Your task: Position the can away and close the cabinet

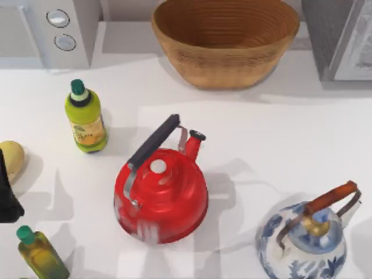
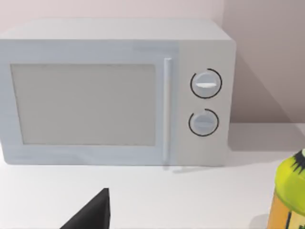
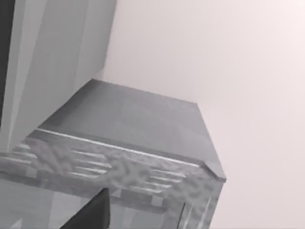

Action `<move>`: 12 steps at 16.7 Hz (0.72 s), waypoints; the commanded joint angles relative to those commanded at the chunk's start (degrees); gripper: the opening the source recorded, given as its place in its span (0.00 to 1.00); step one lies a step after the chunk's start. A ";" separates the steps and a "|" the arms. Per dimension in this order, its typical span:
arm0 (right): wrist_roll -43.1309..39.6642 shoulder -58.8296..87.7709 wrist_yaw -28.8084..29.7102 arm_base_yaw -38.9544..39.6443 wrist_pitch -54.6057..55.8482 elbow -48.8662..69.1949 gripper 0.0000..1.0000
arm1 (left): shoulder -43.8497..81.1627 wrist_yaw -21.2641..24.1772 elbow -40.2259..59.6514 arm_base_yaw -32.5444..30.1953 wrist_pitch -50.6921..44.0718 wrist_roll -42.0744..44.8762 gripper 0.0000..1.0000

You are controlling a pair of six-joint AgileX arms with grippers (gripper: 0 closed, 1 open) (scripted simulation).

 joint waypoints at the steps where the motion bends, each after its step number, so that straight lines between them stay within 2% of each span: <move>1: 0.21 0.12 0.23 -0.06 -4.31 3.39 1.00 | 0.00 0.00 0.00 0.00 0.00 0.00 1.00; 7: 0.73 2.40 1.14 -0.25 -23.47 14.06 1.00 | 0.00 0.00 0.00 0.00 0.00 0.00 1.00; 12: 0.65 2.97 1.27 -0.25 -26.04 14.70 1.00 | 0.00 0.00 0.00 0.00 0.00 0.00 1.00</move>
